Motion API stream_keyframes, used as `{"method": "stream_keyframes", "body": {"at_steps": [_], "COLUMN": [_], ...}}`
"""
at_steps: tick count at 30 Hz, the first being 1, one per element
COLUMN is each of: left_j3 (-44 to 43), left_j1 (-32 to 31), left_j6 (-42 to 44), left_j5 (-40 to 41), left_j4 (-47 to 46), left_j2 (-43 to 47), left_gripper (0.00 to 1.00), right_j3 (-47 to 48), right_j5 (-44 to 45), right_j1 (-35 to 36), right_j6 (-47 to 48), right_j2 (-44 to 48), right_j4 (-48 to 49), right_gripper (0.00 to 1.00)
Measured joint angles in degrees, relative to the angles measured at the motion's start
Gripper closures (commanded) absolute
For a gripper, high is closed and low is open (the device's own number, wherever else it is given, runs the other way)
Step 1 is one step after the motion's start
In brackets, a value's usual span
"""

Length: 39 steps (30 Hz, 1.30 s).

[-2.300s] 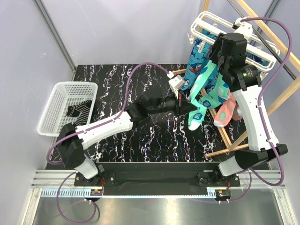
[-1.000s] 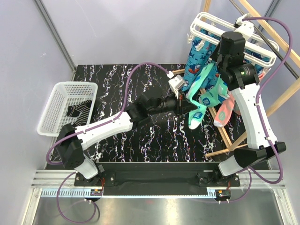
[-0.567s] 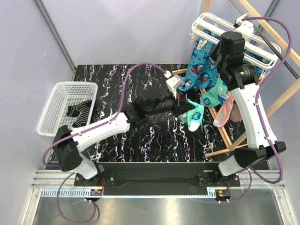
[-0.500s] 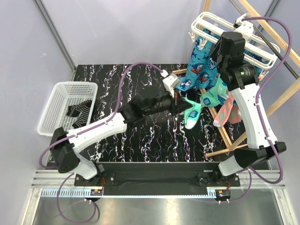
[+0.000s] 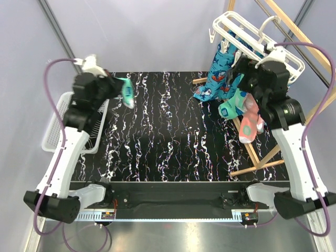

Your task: Remove the socks clipped to the hanger

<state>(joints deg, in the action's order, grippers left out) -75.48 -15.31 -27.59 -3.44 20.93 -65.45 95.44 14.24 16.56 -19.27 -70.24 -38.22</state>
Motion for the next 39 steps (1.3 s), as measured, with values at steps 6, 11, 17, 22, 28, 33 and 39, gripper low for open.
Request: {"method": "stream_keyframes", "body": {"at_steps": [6, 11, 17, 22, 28, 33, 39], "left_j3": [-1.66, 2.16, 10.40, 14.71, 13.57, 13.75, 11.96], "left_j1": [18.08, 29.49, 37.27, 41.53, 31.01, 15.08, -2.21], "left_j6": [0.50, -1.81, -7.30, -9.79, -8.50, -7.34, -5.38], "left_j5": [0.22, 0.44, 1.66, 3.98, 4.31, 1.33, -4.33], "left_j4": [7.13, 7.39, 4.74, 7.63, 5.18, -0.66, -4.35], "left_j2": [-0.33, -2.01, -5.97, -6.71, -3.19, 2.45, -0.20], "left_gripper": [1.00, 0.89, 0.21, 0.01, 0.01, 0.01, 0.01], "right_j3": [-7.48, -10.01, -11.67, -11.89, -15.23, -15.34, -17.18], "right_j5": [-9.46, -13.05, -15.91, -17.40, -16.33, -10.84, -0.94], "right_j1": [0.00, 0.00, 0.00, 0.00, -0.02, -0.02, -0.02], "right_j6": [-0.09, -0.11, -0.22, -0.26, -0.55, 0.15, 2.54], "right_j2": [7.80, 10.21, 14.23, 16.46, 18.01, 16.68, 16.61], "right_j4": [-0.28, -0.92, -2.10, -3.69, -5.42, -8.37, -8.66], "right_gripper": [0.00, 0.00, 0.01, 0.00, 0.00, 0.00, 0.00]}}
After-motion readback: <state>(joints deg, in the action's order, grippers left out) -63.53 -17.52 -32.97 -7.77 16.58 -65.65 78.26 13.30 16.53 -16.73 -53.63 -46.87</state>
